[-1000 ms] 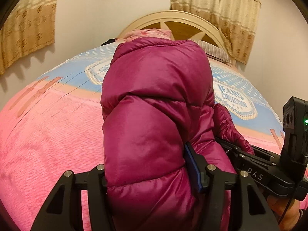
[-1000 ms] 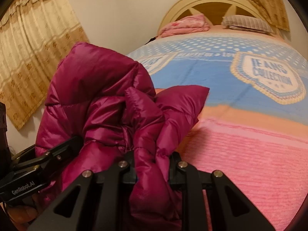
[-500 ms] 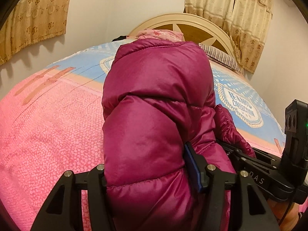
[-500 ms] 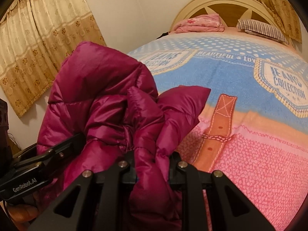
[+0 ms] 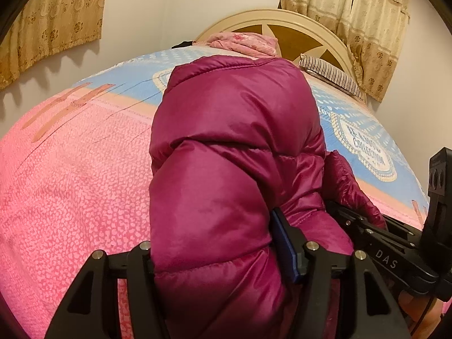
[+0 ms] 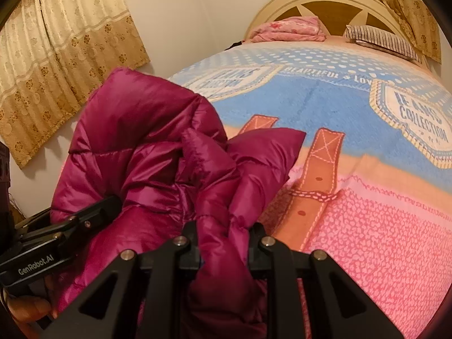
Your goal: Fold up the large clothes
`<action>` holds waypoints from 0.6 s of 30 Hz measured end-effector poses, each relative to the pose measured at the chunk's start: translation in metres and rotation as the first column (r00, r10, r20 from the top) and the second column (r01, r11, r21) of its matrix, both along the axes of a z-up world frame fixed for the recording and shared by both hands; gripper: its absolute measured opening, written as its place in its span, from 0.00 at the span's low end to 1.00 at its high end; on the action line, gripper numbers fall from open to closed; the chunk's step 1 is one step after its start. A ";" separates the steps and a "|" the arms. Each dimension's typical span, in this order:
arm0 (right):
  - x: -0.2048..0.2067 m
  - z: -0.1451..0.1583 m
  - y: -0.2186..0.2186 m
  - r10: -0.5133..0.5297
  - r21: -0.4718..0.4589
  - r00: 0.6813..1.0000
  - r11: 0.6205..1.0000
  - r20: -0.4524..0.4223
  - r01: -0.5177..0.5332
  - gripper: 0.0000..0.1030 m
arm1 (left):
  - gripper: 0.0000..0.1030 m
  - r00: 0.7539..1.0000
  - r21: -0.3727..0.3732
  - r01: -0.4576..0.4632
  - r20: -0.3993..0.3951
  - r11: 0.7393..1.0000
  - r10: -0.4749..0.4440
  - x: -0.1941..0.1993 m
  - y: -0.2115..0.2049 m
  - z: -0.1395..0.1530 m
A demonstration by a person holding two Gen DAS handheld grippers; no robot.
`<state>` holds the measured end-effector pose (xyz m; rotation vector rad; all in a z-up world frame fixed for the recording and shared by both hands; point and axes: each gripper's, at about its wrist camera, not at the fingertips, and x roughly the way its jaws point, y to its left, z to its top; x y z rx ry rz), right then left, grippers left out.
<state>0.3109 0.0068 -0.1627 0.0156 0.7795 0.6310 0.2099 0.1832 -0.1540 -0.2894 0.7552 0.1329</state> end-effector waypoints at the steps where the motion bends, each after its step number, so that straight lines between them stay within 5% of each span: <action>1: 0.000 -0.001 0.000 -0.001 0.000 1.000 1.000 -0.001 0.001 0.21 | 0.59 1.000 0.000 -0.001 -0.002 1.000 0.001 0.001 0.000 -0.001; 18: -0.001 -0.002 -0.010 -0.056 0.023 0.998 0.998 -0.018 0.057 0.21 | 0.64 1.000 0.052 0.009 -0.011 0.999 -0.009 0.025 -0.025 -0.002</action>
